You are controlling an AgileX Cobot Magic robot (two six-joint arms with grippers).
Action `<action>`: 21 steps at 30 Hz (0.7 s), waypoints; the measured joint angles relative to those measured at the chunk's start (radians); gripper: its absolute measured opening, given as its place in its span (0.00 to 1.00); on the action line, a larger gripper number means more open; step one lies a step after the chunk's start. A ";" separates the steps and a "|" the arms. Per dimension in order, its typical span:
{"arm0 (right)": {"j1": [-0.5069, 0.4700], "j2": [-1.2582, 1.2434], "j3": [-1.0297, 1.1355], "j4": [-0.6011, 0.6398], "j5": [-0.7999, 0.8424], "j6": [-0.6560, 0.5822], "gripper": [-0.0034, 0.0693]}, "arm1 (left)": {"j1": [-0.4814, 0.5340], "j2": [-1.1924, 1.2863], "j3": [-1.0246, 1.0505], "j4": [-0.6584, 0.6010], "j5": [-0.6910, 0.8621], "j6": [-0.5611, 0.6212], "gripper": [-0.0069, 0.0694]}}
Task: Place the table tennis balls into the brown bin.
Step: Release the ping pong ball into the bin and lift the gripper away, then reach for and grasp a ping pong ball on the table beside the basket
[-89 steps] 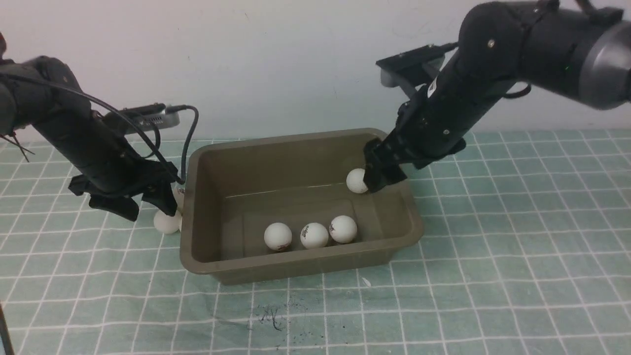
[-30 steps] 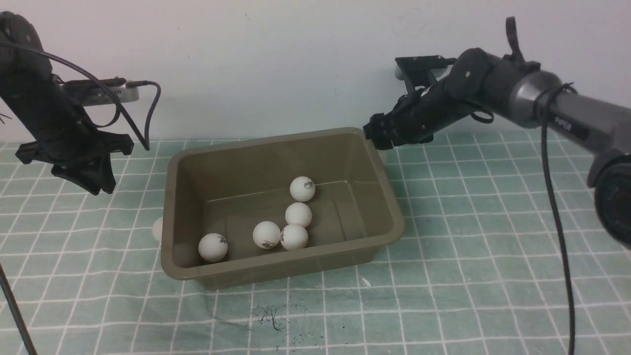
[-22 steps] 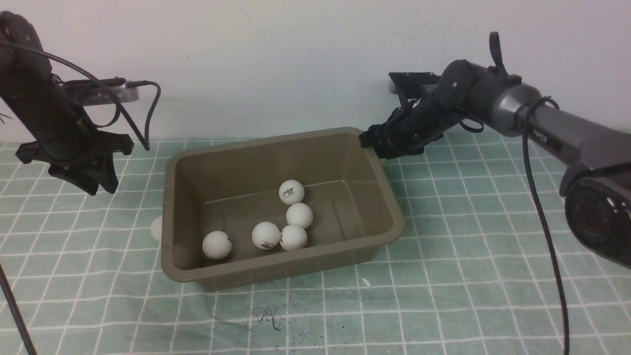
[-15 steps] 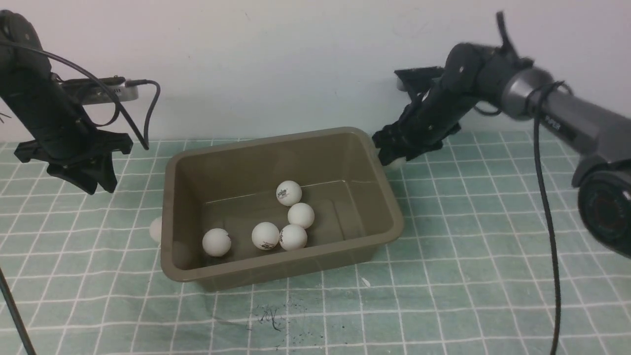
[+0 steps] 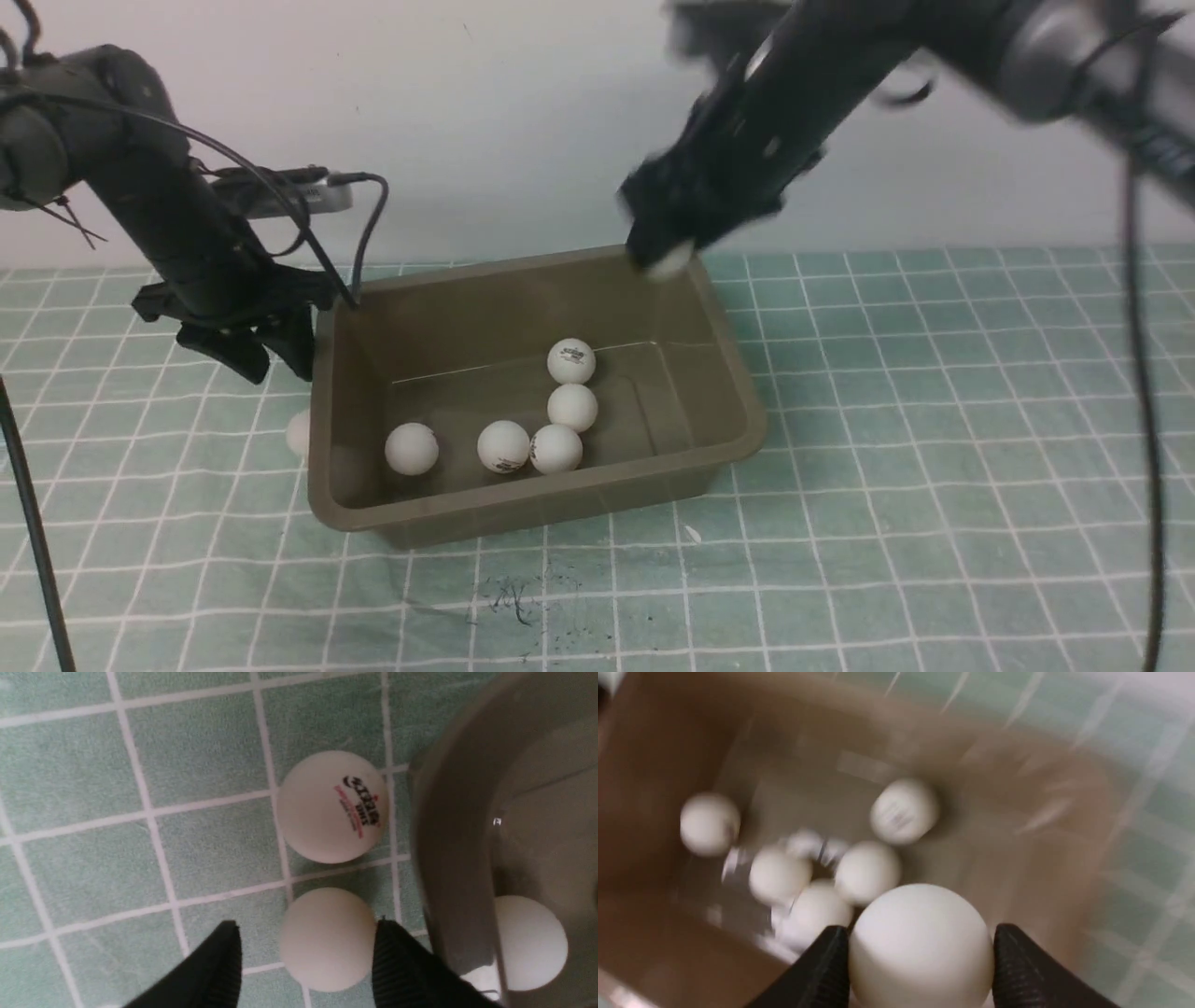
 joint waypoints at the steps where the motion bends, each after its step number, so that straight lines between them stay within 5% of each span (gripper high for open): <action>1: 0.018 0.023 0.009 -0.008 0.002 -0.001 0.54 | -0.003 0.000 0.000 0.004 0.000 -0.001 0.60; 3: 0.040 0.094 0.021 -0.036 0.003 0.014 0.62 | -0.025 0.000 0.000 0.034 0.000 -0.045 0.71; 11: 0.002 0.145 0.041 -0.171 -0.005 0.107 0.92 | -0.036 0.000 0.000 0.053 0.000 -0.119 0.78; 21: -0.105 -0.053 0.048 -0.195 -0.004 0.136 0.77 | -0.070 0.000 0.022 0.076 0.000 -0.129 0.78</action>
